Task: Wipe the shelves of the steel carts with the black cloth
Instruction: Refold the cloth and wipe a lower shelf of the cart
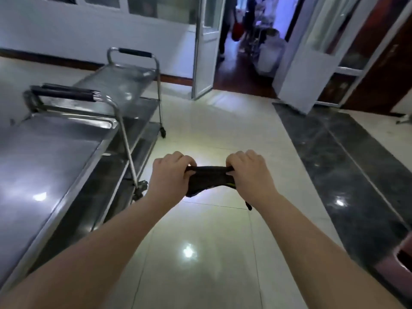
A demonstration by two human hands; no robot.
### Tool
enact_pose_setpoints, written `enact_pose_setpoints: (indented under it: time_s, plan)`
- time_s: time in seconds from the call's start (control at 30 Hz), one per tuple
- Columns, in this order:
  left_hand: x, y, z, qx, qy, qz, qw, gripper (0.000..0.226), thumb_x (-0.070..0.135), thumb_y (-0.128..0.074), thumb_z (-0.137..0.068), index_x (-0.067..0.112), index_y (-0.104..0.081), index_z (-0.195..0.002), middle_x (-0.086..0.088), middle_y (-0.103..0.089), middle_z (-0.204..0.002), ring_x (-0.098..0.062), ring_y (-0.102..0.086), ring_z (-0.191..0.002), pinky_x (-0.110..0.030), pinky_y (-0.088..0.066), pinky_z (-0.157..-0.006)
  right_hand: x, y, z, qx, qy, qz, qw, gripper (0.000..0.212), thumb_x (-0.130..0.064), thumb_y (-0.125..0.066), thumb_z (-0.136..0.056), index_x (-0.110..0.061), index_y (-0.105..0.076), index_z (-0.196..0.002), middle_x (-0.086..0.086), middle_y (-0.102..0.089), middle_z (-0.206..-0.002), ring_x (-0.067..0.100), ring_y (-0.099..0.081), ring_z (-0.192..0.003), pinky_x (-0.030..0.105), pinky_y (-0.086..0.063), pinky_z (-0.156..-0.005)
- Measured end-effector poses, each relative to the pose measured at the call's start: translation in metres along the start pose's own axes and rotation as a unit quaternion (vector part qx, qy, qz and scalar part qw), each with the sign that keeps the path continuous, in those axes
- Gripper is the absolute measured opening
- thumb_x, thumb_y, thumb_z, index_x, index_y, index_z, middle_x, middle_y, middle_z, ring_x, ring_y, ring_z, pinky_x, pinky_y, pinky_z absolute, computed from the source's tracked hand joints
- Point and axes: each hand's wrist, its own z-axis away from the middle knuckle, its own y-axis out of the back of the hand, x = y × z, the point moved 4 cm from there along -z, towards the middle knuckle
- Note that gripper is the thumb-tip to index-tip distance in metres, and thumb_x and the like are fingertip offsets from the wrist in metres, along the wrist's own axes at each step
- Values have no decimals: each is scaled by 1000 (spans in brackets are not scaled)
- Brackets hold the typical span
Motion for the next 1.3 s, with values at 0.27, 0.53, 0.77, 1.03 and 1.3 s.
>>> enact_pose_setpoints:
  time_s: [0.27,0.53,0.77,1.03,1.3]
  plan:
    - [-83,11,17,-1,255,-100,962,11,21,-67,-87,29,-68,-94,10,-60,-96,-18,-56,-95,-41,-39,-91,-53,-113,-85,-11,143,-185,972,18,-3,-61,-72,-17,-55,-82,-3,-51,-75,25,-45,-69,38,-39,-58]
    - [-194,32,1,34,333,-169,927,13,16,-65,-87,26,-70,-93,7,-63,-96,-20,-56,-93,-43,-38,-90,-138,-214,-179,-83,167,-364,912,15,-1,-62,-79,-15,-61,-84,-3,-61,-83,22,-47,-76,38,-44,-69]
    - [-286,19,-19,48,406,-165,897,15,12,-69,-84,22,-70,-94,2,-63,-95,-26,-57,-88,-40,-36,-84,-186,-277,-258,-85,241,-336,907,16,-3,-58,-75,-17,-62,-83,-5,-59,-81,22,-43,-71,33,-32,-65]
    - [-342,-10,-10,44,536,-173,825,15,17,-64,-87,25,-68,-99,3,-63,-100,-26,-55,-99,-39,-32,-86,-231,-351,-304,-227,333,-358,842,22,2,-66,-79,-17,-63,-89,-2,-60,-88,25,-51,-80,36,-40,-71]
    - [-345,-62,8,116,698,-195,679,18,11,-69,-84,23,-69,-97,1,-62,-100,-26,-56,-97,-42,-34,-88,-264,-424,-303,-338,476,-368,724,15,-4,-69,-83,-15,-64,-93,-1,-62,-92,24,-54,-88,36,-41,-75]
